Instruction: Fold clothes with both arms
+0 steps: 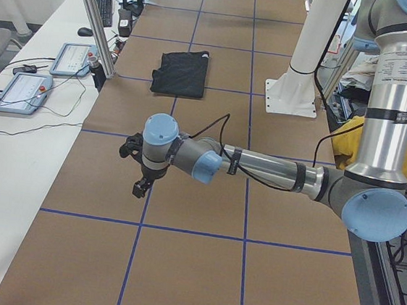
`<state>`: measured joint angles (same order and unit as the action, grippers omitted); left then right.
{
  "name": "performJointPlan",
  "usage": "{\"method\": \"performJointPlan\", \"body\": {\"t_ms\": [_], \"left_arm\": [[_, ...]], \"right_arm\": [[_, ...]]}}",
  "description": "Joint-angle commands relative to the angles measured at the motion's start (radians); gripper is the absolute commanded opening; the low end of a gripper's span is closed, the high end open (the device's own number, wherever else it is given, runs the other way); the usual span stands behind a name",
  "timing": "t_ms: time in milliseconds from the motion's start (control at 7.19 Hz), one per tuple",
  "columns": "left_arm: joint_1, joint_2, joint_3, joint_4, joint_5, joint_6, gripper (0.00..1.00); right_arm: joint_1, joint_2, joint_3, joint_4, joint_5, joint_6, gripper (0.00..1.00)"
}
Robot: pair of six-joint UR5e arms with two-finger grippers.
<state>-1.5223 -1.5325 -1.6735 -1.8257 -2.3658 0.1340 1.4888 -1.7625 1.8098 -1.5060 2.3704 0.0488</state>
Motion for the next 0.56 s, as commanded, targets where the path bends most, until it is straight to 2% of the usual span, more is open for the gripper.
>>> {"method": "performJointPlan", "body": {"t_ms": [0, 139, 417], "left_arm": [[-0.035, 0.034, -0.014, -0.015, -0.018, 0.007, 0.99], [-0.041, 0.035, -0.037, -0.006, -0.020, 0.009, 0.99], [-0.050, 0.046, -0.038, -0.012, -0.016, 0.003, 0.99]], "right_arm": [[0.005, -0.002, 0.002, -0.044, -0.017, -0.084, 1.00], [0.014, 0.008, 0.009, -0.104, -0.016, -0.086, 1.00], [0.031, 0.008, 0.023, -0.111, -0.005, -0.087, 1.00]]}}
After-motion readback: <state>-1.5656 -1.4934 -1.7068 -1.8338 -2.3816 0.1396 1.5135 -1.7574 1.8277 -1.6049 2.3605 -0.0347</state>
